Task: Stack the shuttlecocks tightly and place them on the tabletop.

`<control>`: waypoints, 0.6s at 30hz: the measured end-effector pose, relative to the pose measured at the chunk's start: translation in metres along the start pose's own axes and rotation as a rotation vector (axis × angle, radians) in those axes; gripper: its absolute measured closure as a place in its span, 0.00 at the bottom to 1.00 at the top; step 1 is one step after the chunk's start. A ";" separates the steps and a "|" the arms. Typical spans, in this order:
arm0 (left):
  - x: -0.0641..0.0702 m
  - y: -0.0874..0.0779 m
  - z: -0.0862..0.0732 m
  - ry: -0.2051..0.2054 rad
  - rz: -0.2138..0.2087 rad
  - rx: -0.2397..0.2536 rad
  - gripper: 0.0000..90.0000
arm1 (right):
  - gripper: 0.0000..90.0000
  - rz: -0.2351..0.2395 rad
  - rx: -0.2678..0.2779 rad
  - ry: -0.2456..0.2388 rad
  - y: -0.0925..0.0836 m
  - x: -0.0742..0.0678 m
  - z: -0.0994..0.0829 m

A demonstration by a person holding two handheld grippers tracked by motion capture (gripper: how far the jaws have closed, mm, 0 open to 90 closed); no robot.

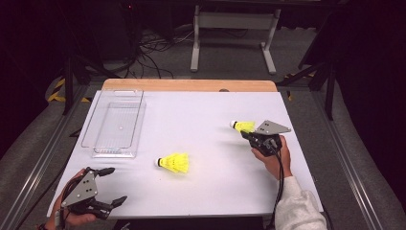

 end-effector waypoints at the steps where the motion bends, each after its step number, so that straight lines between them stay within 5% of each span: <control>1: 0.000 0.000 0.000 0.003 0.001 -0.003 0.08 | 1.00 0.001 0.004 -0.001 -0.001 -0.001 0.001; 18: 0.000 0.000 0.000 0.000 0.002 0.001 0.08 | 1.00 0.027 0.063 -0.042 -0.015 -0.021 0.020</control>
Point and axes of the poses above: each handheld gripper's, and its own axes: y roughly forward along the jaws, z roughly out of its top, x roughly to its right, the point moved 10 cm from there along y, roughly forward along the jaws, and after that the axes turned 5 degrees about y, right-handed, at the moved point
